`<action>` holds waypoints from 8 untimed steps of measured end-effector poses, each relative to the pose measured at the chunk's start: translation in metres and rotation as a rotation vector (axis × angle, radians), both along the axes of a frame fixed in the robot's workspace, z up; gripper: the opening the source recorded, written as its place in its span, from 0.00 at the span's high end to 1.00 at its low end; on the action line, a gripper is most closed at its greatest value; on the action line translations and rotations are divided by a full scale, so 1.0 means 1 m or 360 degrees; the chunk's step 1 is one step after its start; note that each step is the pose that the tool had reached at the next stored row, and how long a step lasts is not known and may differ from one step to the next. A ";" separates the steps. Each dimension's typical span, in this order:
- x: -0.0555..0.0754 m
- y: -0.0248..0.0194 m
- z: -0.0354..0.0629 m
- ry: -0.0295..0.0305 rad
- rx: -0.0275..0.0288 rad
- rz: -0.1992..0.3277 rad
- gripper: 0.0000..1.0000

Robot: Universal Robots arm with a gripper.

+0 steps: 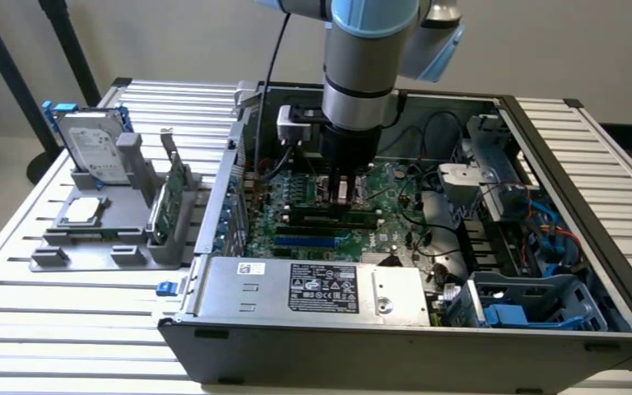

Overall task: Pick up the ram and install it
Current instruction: 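Insert the ram into the slot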

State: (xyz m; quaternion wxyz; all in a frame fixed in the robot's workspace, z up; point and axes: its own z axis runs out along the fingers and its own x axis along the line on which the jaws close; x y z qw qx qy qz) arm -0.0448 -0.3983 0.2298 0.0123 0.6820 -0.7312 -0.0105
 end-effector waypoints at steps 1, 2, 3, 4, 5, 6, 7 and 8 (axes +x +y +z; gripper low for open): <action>0.000 0.0000 0.0027 0.00000 0.00001 0.0000 0.78; 0.000 0.0000 0.0057 -0.00001 0.00001 0.0000 0.78; 0.000 0.0000 0.0089 0.00001 -0.00002 0.0000 0.78; 0.000 0.0000 0.0119 0.00000 0.00000 0.0000 0.78; 0.000 0.0000 0.0141 0.00000 0.00001 0.0000 0.78; 0.000 0.0000 0.0158 0.00000 0.00000 0.0000 0.78; 0.000 0.0000 0.0161 -0.00001 0.00003 0.0000 0.78; 0.000 0.0000 0.0160 -0.00001 0.00004 0.0000 0.81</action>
